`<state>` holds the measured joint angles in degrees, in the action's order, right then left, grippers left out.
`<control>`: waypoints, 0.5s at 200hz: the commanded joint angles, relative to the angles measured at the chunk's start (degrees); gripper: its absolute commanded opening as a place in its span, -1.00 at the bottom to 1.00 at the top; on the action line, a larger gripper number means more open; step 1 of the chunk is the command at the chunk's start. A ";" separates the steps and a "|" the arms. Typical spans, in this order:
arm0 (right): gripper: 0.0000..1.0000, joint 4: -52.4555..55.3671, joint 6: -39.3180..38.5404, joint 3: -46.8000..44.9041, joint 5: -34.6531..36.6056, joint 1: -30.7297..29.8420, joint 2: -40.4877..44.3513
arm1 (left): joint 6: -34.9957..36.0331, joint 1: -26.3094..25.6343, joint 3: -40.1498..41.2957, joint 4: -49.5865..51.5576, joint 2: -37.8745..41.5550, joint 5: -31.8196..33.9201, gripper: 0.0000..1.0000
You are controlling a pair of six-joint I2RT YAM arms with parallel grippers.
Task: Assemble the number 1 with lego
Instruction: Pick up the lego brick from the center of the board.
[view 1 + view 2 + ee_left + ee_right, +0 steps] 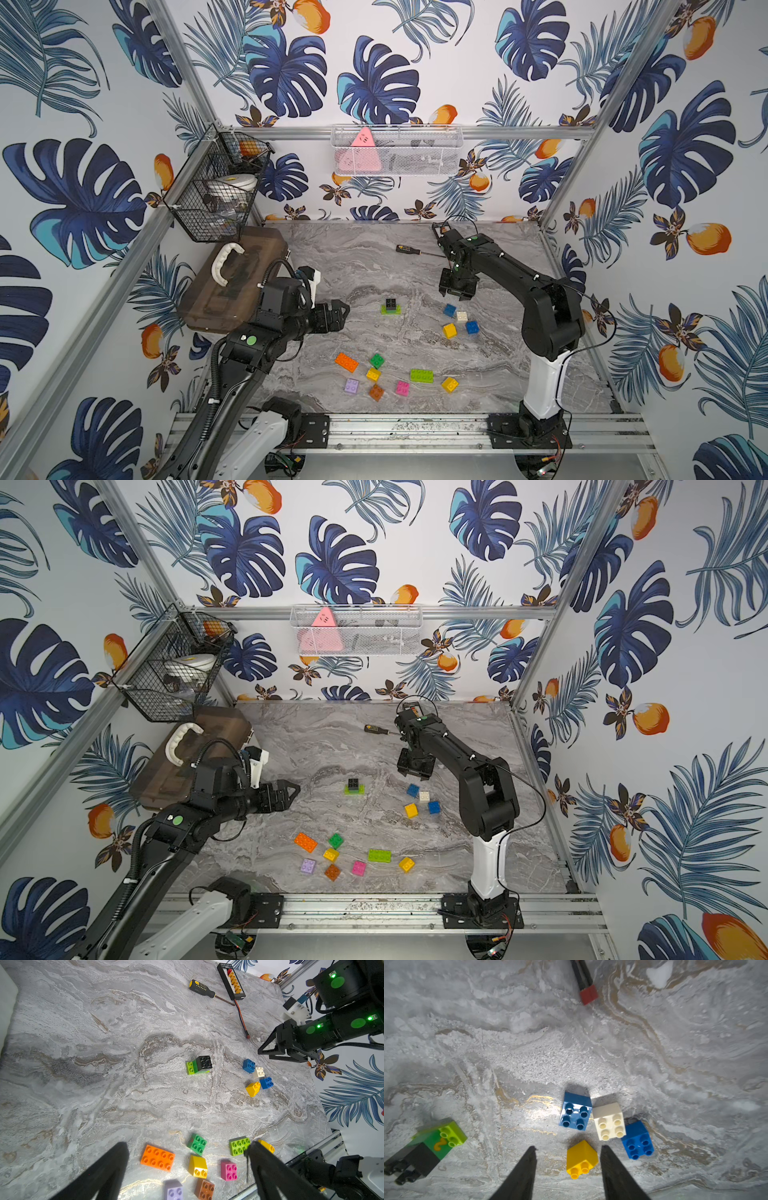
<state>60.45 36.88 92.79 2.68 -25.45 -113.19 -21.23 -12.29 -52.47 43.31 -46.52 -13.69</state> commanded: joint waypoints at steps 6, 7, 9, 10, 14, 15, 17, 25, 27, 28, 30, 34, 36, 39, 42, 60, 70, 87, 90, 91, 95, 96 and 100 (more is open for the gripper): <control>0.22 -3.65 2.87 -1.82 -1.51 0.07 -1.28 | 0.27 0.08 -0.26 -0.69 -0.40 -0.52 0.92; 0.23 -3.70 2.90 -1.87 -1.52 0.06 -1.35 | 0.25 0.08 -0.27 -0.69 -0.41 -0.58 0.92; 0.23 -3.83 3.06 -1.97 -1.58 0.10 -1.47 | 0.23 0.08 -0.27 -0.68 -0.48 -0.60 0.92; 0.23 -3.84 3.13 -1.99 -1.60 0.07 -1.54 | 0.23 0.08 -0.27 -0.73 -0.49 -0.61 0.92; 0.23 -4.12 3.26 -2.18 -1.81 0.14 -1.80 | 0.26 0.08 -0.27 -0.70 -0.44 -0.63 0.92; 0.24 -4.24 3.32 -2.27 -1.89 0.14 -1.83 | 0.29 0.08 -0.27 -0.69 -0.52 -0.63 0.92; 0.24 -4.38 3.36 -2.40 -2.00 0.07 -1.94 | 0.27 0.08 -0.27 -0.75 -0.57 -0.63 0.92; 0.24 -4.96 3.81 -2.92 -2.40 0.12 -2.25 | 0.26 0.08 -0.27 -0.76 -0.55 -0.63 0.92; 0.24 -5.11 3.88 -3.02 -2.52 0.13 -2.29 | 0.26 0.08 -0.27 -0.79 -0.58 -0.63 0.92; 0.24 -5.18 3.89 -3.08 -2.56 0.14 -2.30 | 0.24 0.08 -0.27 -0.82 -0.58 -0.63 0.92; 0.24 -5.32 4.03 -3.24 -2.52 0.14 -2.37 | 0.23 0.08 -0.24 -0.76 -0.63 -0.63 0.92; 0.24 -5.69 4.27 -3.48 -2.60 0.10 -2.40 | 0.27 0.08 -0.27 -0.70 -0.65 -0.63 0.92; 0.24 -5.87 4.28 -3.67 -2.66 0.13 -2.44 | 0.26 0.08 -0.27 -0.73 -0.67 -0.63 0.92; 0.24 -6.14 4.33 -3.87 -2.72 0.14 -2.46 | 0.31 0.08 -0.26 -0.69 -0.67 -0.60 0.92; 0.24 -6.37 4.53 -4.05 -2.80 0.07 -2.52 | 0.19 0.08 -0.23 -0.73 -0.65 -0.55 0.92; 0.24 -7.67 5.33 -5.10 -3.40 0.12 -2.65 | 0.18 0.08 -0.20 -0.75 -0.59 -0.54 0.93; 0.23 -8.56 5.65 -5.69 -3.81 0.08 -2.65 | 0.15 0.08 -0.20 -0.85 -0.49 -0.54 0.93; 0.22 -9.35 6.13 -6.28 -3.92 0.13 -2.65 | 0.18 0.08 -0.27 -0.86 -0.49 -0.54 0.93; 0.22 -9.49 6.18 -6.42 -3.85 0.14 -2.65 | 0.14 0.08 -0.27 -0.75 -0.42 -0.50 0.93; 0.21 -9.52 6.22 -6.45 -3.88 0.14 -2.65 | 0.19 0.08 -0.27 -0.76 -0.46 -0.48 0.93; 0.21 -9.60 6.27 -6.49 -3.79 0.14 -4.03 | 0.23 0.08 -0.22 -0.71 -0.52 -0.46 0.94; 0.21 -9.62 6.31 -6.57 -3.76 0.14 -4.13 | 0.18 0.08 -0.20 -0.70 -0.51 -0.46 0.94; 0.21 -9.79 6.35 -6.62 -3.65 0.10 -4.23 | 0.15 0.08 -0.24 -0.68 -0.58 -0.46 0.94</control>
<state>52.75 41.65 86.72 -0.71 -25.34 -115.98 -21.23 -12.29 -52.47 43.31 -47.09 -13.69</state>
